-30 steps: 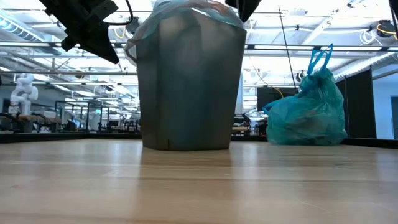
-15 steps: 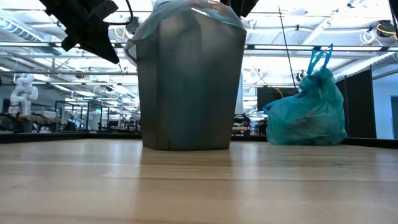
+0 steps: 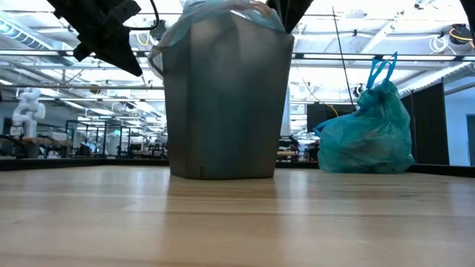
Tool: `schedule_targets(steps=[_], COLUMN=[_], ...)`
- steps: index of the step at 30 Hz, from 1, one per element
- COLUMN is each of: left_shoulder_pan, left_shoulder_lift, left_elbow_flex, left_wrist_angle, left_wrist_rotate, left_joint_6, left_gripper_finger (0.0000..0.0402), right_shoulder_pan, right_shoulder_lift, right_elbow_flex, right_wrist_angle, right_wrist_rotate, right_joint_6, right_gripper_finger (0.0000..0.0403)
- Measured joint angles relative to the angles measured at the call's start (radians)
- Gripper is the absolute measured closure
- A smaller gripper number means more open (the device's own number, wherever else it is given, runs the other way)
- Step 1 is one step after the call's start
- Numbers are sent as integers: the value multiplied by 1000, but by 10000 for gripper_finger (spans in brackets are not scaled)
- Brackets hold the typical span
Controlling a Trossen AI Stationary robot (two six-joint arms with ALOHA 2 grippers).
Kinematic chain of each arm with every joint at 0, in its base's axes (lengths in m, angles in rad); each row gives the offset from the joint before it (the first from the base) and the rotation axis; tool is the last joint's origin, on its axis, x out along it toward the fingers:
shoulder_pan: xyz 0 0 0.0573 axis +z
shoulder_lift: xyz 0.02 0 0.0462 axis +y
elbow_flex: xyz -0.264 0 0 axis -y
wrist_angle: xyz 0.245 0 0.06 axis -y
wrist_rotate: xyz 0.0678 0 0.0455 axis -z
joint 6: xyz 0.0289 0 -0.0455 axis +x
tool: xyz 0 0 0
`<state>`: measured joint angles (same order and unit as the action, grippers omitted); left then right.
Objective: Place trash/remove bag and relplace
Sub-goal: Insert the blue trash bag into the black trash bin
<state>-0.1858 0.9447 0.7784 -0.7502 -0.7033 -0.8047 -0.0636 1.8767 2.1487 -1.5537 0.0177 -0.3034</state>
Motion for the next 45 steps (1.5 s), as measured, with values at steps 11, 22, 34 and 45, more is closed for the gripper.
schedule_targets(steps=[11, 22, 34, 45], left_shoulder_pan=[0, 0, 0, 0], left_shoulder_lift=[0, 0, 0, 0], left_elbow_flex=[0, 0, 0, 0], left_wrist_angle=[-1, -1, 0, 0], left_wrist_rotate=[2, 3, 3, 3], left_joint_6=[0, 0, 0, 5], left_gripper_finger=[402, 402, 402, 402], right_shoulder_pan=[54, 10, -28, 8], right_shoulder_lift=[0, 0, 15, 20], right_elbow_flex=[0, 0, 0, 0], right_wrist_angle=[11, 26, 10, 8], right_wrist_rotate=[-14, -16, -76, -71], right_joint_6=[-3, -15, -44, -8], right_gripper_finger=[324, 223, 369, 318])
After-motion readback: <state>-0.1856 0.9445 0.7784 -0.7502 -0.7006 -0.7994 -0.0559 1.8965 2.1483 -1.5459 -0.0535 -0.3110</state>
